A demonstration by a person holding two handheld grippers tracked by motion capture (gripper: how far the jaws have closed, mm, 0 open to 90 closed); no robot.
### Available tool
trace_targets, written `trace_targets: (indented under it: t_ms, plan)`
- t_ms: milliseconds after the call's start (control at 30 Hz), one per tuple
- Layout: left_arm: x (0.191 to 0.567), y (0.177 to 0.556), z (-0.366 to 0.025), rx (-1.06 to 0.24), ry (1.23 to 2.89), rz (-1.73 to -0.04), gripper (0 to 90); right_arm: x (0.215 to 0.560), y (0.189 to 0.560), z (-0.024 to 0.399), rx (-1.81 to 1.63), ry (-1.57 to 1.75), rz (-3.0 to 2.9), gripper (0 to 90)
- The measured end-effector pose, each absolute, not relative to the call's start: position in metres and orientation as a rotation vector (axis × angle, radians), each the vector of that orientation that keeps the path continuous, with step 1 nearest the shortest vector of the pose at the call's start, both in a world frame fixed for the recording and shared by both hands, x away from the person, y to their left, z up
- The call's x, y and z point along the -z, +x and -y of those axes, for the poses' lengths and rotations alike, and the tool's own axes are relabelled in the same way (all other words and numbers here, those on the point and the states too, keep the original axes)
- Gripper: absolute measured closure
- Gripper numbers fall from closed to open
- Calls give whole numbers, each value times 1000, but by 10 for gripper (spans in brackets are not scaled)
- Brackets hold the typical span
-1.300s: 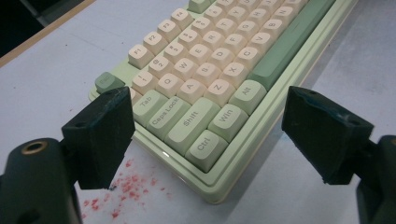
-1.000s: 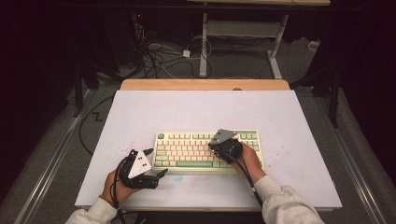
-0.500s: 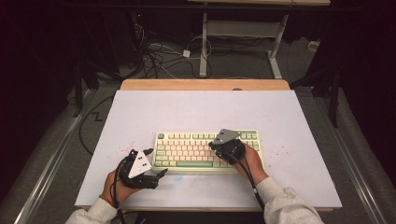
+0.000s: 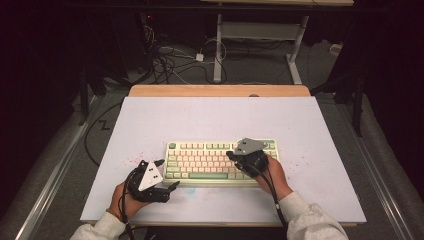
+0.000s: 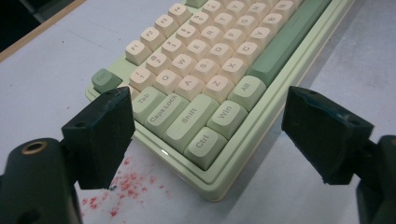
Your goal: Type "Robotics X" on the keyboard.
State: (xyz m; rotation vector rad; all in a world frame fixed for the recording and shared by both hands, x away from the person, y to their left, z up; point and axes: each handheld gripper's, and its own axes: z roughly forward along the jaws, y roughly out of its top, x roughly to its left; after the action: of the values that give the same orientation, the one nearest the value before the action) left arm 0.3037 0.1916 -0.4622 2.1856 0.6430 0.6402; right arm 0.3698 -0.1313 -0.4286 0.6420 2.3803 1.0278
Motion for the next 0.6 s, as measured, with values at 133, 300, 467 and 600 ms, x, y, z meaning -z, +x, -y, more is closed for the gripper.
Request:
trace_targets:
  t_ms: [133, 300, 467, 600]
  plan:
    - [462, 304, -191, -642, 2188, -643, 168, 426, 365, 135, -1040, 641, -2371, 900]
    - [461, 303, -191, -642, 2188, -640, 169, 423, 360, 140, -1052, 625, -2364, 900]
    - [459, 303, -191, -647, 2170, -635, 192, 420, 354, 146, -1083, 604, -2348, 900]
    - [457, 304, -193, -643, 2156, -651, 196, 419, 347, 152, -1104, 589, -2336, 900]
